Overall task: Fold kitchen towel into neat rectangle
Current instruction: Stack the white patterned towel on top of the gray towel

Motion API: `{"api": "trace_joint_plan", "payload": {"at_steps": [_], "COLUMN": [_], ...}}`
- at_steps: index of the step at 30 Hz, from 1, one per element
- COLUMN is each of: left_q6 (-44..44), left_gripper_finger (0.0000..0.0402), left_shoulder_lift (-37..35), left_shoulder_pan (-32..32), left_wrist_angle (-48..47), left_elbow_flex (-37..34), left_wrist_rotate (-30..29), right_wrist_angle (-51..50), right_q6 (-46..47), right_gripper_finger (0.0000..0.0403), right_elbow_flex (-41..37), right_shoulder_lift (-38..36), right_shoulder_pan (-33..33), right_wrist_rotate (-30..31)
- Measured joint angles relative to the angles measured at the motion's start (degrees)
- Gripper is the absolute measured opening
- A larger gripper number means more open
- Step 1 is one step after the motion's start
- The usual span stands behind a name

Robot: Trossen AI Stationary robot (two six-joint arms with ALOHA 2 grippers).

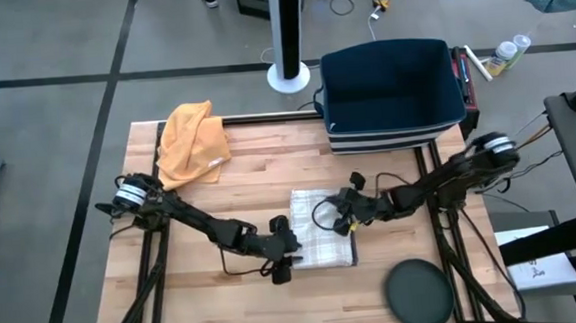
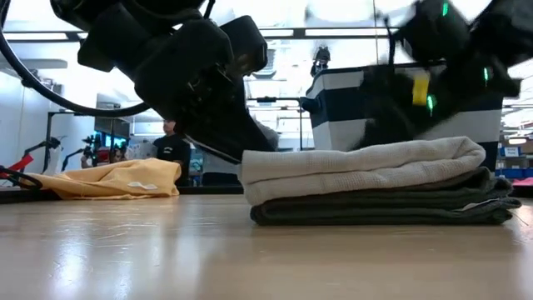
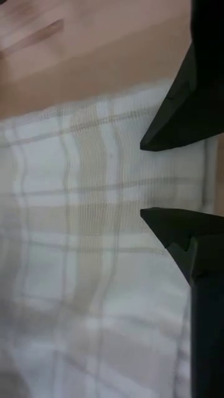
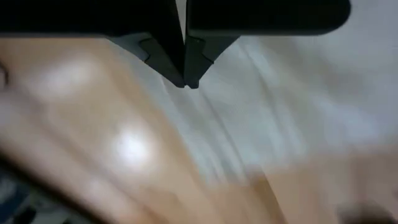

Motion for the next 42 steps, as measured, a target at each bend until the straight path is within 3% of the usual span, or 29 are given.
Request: {"api": "trace_joint_plan", "payload": {"at_steps": [6, 13, 18, 23, 27, 30, 33, 36, 39, 42], "left_q6": [1.37, 4.25, 7.79, 7.61, 7.45, 7.7, 8.75, 9.92, 10.3, 8.14], "left_gripper_finger": [0.0152, 0.0152, 0.0152, 0.0152, 0.0152, 0.0152, 0.0152, 0.0152, 0.0152, 0.0152], "left_shoulder_lift": [-2.33, -2.29, 0.46, 3.28, 4.06, 3.5, 1.69, -1.23, -5.56, -10.04], "left_shoulder_pan": [0.87, 6.52, 11.65, 13.5, 13.33, 13.31, 13.28, 13.31, 13.28, 13.22], "left_wrist_angle": [-1.61, 0.3, 2.7, 4.66, 5.19, 4.67, 3.27, 2.25, -1.15, -8.19], "left_elbow_flex": [-0.04, -0.08, -0.49, -1.12, -1.28, -1.31, -1.43, -1.48, -1.47, -2.72], "left_wrist_rotate": [-0.26, 0.17, 0.35, 0.62, 0.55, 0.69, 0.86, 0.99, 0.94, 0.88], "right_wrist_angle": [-11.38, -9.87, -2.18, 7.46, 8.78, 8.95, 6.85, 1.0, -13.13, -28.45], "right_q6": [-1.33, 0.56, 2.18, 8.37, 13.82, 14.37, 10.48, 7.94, 9.13, 13.62], "right_gripper_finger": [0.0, 0.0, 0.0, 0.0, 0.0, 0.0, 0.0, 0.0, 0.0, 0.0], "right_elbow_flex": [1.38, 0.2, -0.86, -0.65, -0.47, 0.55, 0.99, 1.21, 0.99, 0.93], "right_shoulder_lift": [-11.29, -15.49, -9.57, 1.85, 10.54, 11.63, 7.43, -1.21, -9.78, -16.48], "right_shoulder_pan": [0.1, 5.27, 11.62, 17.26, 19.44, 19.32, 19.2, 19.15, 19.01, 18.93], "right_wrist_rotate": [1.74, -10.01, -10.49, -10.64, -10.16, -10.77, -11.25, -7.89, -3.98, -3.99]}}
